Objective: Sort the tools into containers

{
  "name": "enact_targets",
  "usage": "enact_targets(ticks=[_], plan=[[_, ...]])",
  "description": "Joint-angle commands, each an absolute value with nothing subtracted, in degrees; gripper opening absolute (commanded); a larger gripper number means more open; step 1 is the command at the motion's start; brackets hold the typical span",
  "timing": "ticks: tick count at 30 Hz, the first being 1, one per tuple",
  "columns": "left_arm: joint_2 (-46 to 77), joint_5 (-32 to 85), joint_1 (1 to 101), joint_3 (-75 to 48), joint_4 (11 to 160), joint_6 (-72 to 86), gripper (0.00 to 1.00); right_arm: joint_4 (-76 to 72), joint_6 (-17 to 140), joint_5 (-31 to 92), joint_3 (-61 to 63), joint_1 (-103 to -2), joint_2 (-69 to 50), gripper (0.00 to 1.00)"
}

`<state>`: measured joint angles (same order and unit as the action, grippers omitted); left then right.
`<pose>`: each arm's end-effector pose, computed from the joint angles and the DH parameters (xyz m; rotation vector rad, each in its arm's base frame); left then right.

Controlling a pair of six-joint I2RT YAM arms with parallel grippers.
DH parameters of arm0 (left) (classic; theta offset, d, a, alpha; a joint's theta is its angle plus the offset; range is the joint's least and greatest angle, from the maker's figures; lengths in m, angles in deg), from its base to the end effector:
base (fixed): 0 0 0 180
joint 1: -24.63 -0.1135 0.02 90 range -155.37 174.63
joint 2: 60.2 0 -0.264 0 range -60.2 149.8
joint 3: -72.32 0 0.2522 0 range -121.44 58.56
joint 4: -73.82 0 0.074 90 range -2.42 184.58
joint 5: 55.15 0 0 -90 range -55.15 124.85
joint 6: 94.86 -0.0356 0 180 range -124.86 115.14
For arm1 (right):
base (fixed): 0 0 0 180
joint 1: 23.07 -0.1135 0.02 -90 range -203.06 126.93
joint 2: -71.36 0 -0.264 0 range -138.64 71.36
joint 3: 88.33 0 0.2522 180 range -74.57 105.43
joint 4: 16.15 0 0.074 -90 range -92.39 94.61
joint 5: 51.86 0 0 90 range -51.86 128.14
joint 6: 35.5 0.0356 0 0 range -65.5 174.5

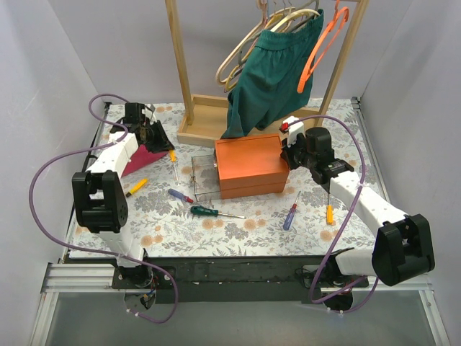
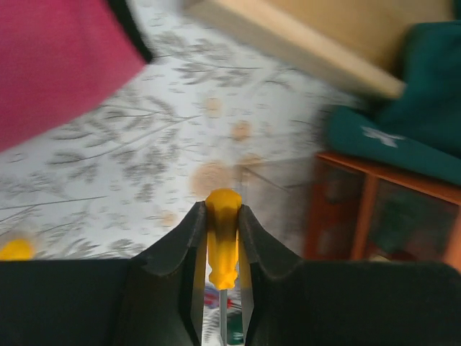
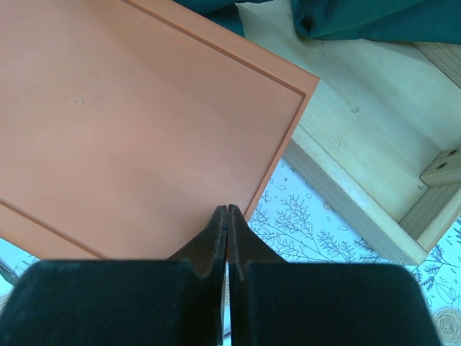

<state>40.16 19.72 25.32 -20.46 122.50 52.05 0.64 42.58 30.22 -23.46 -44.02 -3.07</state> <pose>0.3775 -0.0138 0.2498 -1.1606 2.4004 -0.6992 0.2744 0.1103 0.2774 -0.6588 1.9246 0.2396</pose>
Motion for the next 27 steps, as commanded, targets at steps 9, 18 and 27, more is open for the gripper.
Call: enact_targets(ticks=[9, 18, 27], plan=[[39.46, -0.31, 31.3, -21.41, 113.95, 63.87, 0.0, 11.41, 42.11, 36.29, -24.21, -41.26, -4.75, 0.01], [42.98, 4.35, 34.12, -21.86, 113.77, 65.37, 0.04, 11.67, 42.11, 36.29, -25.53, -41.26, -3.43, 0.01], [40.09, 6.8, 33.77, -24.31, 116.14, 59.93, 0.63, 11.76, 42.38, 35.94, -25.62, -40.99, -3.69, 0.01]])
